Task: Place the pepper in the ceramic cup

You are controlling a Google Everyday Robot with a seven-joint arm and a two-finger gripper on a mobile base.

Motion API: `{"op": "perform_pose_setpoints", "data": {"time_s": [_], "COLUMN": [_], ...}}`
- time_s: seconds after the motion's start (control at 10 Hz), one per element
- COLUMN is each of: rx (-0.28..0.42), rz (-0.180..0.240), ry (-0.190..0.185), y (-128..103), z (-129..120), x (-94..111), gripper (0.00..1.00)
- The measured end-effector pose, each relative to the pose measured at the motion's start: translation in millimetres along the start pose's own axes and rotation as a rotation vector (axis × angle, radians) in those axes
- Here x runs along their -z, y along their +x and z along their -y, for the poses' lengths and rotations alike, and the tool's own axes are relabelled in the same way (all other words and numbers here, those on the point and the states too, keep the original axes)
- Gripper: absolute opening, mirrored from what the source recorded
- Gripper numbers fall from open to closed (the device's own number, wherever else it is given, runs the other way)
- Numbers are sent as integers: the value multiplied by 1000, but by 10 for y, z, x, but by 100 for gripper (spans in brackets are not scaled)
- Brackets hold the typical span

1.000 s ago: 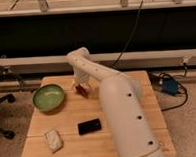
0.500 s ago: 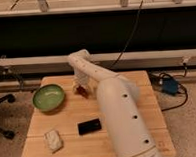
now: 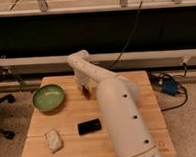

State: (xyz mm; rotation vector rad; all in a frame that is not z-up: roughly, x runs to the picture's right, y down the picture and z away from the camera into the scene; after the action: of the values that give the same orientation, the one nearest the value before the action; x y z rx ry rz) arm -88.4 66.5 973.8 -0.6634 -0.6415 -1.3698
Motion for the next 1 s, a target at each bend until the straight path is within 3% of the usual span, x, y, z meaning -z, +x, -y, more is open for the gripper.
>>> {"op": "perform_pose_setpoints", "data": {"time_s": [0.1, 0.6, 0.8, 1.0], "rx": [0, 9, 20, 33], "rz": [0, -13, -59, -126], "ry": [0, 5, 4, 14], "y": [-1, -28, -103, -212], "z": [1, 43, 34, 34], "x": [0, 38, 266, 758], "gripper": [1, 0, 0, 0]}}
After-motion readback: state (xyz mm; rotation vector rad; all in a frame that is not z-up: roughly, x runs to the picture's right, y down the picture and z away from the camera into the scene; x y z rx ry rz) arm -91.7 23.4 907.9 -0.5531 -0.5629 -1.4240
